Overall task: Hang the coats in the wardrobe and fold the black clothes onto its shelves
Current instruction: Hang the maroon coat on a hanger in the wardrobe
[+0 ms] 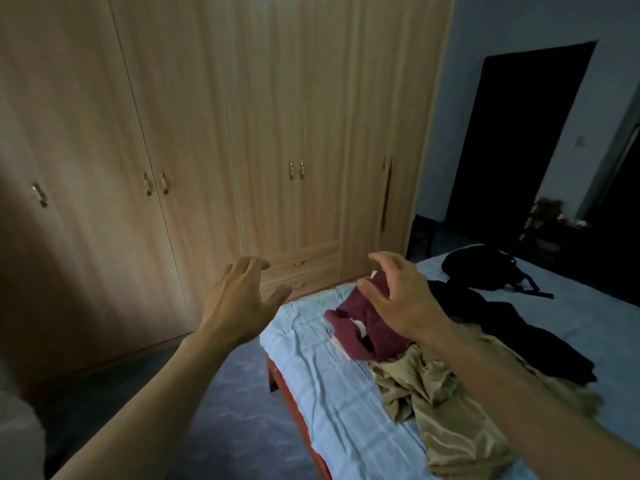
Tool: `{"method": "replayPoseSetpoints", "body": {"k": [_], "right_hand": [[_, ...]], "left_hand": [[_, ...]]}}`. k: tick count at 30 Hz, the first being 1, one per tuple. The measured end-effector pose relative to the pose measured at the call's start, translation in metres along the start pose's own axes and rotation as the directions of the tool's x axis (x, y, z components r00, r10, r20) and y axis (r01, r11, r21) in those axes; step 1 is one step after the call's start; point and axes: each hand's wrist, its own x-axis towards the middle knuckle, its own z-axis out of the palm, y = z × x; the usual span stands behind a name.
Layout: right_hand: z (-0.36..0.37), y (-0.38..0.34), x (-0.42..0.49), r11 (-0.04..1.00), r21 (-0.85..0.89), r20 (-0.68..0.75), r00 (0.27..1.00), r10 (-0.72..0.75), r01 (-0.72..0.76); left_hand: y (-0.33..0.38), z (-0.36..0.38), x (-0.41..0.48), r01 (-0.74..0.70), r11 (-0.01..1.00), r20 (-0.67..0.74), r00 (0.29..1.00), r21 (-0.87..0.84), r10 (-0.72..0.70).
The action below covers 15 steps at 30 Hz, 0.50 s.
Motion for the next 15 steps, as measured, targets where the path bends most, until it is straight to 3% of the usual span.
{"method": "replayPoseSetpoints", "body": {"k": [15], "right_hand": [[0.122, 0.1, 0.226, 0.986, 0.011, -0.036, 0.985, 0.167, -0.167]], "left_hand": [[-0.054, 0.131, 0.266, -0.172, 0.983, 0.132, 0.975, -0.06, 0.179]]}}
